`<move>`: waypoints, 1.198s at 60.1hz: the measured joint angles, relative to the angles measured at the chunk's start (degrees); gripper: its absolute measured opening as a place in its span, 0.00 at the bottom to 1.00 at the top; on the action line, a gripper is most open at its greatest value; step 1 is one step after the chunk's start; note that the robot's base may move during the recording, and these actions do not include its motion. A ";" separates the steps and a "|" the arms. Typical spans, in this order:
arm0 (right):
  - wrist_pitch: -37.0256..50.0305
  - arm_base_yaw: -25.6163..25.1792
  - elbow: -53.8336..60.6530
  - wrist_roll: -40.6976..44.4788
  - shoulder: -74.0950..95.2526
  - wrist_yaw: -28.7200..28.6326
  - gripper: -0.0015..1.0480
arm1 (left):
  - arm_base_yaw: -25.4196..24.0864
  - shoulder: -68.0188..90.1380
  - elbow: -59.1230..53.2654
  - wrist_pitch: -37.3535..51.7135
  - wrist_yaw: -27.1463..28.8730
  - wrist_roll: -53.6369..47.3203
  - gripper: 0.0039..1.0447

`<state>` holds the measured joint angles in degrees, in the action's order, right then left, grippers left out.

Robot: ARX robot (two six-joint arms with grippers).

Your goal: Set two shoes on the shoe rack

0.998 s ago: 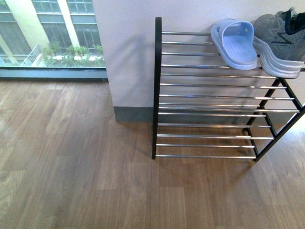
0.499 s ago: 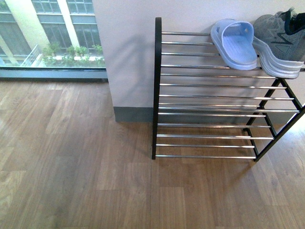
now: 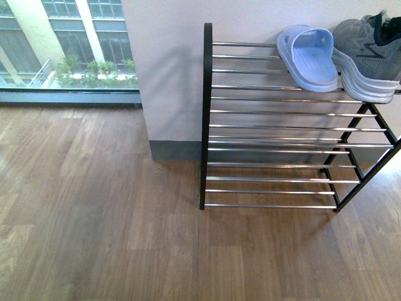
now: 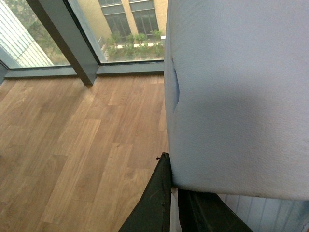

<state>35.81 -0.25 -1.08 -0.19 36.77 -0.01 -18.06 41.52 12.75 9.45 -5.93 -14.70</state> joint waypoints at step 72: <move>-35.63 0.04 0.04 0.00 -36.26 0.02 0.02 | 0.02 0.00 0.00 0.00 0.00 0.00 0.02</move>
<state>0.19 -0.21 -1.04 -0.19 0.51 0.01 -18.04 41.52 12.75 9.45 -5.93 -14.70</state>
